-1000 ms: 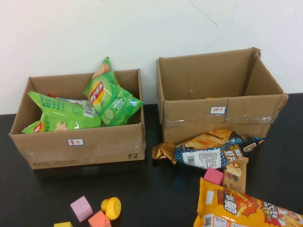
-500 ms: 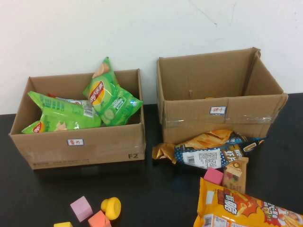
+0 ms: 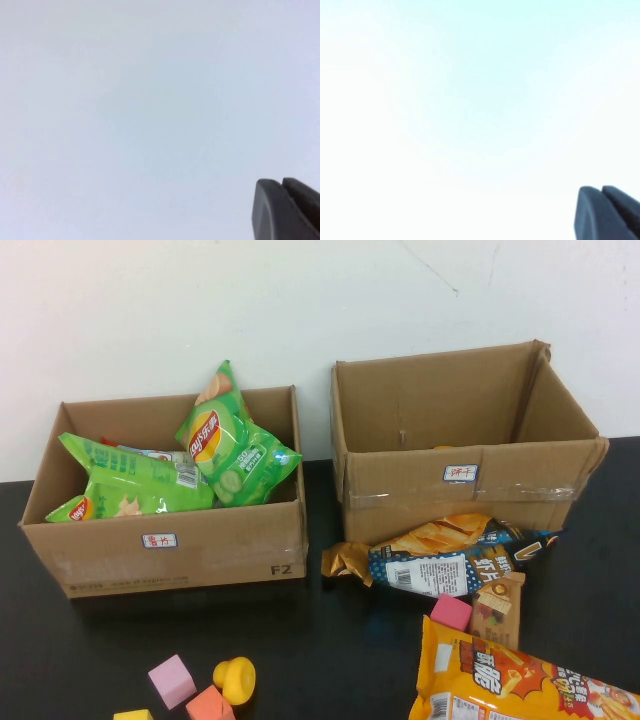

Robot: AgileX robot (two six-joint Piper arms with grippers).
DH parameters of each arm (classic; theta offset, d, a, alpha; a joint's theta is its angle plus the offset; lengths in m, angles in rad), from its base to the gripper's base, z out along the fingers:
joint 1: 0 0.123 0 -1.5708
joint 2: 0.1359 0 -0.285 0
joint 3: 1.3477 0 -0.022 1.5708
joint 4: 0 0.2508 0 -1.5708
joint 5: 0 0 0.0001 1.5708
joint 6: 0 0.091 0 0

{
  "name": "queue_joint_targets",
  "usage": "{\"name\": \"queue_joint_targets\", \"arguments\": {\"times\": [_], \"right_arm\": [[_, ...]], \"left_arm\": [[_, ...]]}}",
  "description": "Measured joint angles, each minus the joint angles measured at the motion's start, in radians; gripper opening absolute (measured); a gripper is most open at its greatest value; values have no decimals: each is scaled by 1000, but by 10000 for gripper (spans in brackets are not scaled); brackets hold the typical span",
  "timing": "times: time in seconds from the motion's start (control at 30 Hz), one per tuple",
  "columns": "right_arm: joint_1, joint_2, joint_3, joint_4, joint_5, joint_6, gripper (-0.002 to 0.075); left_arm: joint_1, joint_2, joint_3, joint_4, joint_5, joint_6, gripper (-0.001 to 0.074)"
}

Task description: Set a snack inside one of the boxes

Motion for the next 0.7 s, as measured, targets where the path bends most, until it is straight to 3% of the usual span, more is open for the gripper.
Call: {"name": "queue_joint_targets", "arguments": {"times": [0.13, 0.23, 0.43, 0.7], "right_arm": [[0, 0, -4, 58, 16, 4, 1], [0, 0, -61, 126, 95, -9, 1], [0, 0, -326, 150, 400, -152, 1], [0, 167, -683, 150, 937, -404, 1]], "left_arm": [[0, 0, 0, -38, -75, -5, -1], [0, 0, -69, -102, 14, -51, -1], [0, 29, -404, -142, 538, -5, -1], [0, 360, -758, -131, 1077, 106, -1]]}}
